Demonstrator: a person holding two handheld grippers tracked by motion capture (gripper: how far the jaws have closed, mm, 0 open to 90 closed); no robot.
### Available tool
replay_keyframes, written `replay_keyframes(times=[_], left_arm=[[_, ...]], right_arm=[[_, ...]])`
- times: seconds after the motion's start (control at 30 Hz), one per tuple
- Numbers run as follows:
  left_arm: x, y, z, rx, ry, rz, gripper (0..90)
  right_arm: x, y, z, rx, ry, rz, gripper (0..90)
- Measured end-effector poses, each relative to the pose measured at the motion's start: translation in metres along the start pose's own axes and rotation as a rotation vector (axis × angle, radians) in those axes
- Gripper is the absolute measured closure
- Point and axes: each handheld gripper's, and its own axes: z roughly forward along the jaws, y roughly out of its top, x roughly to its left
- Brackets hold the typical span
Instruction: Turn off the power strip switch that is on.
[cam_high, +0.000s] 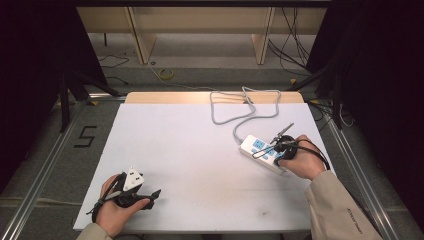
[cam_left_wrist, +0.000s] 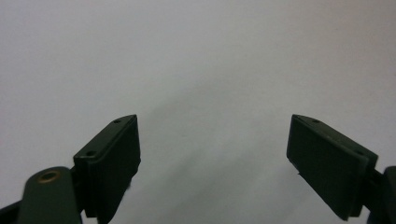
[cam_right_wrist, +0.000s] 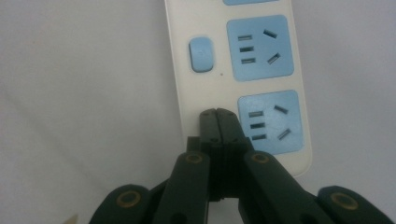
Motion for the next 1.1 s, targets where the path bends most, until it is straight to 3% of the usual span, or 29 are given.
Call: replay_keyframes(times=[1.1], left_arm=[[0.0005, -0.0002, -0.0002, 0.001, 0.002, -0.002, 17.3]], right_arm=[[-0.0007, -0.0012, -0.0007, -0.009, 0.007, 0.007, 90.0]])
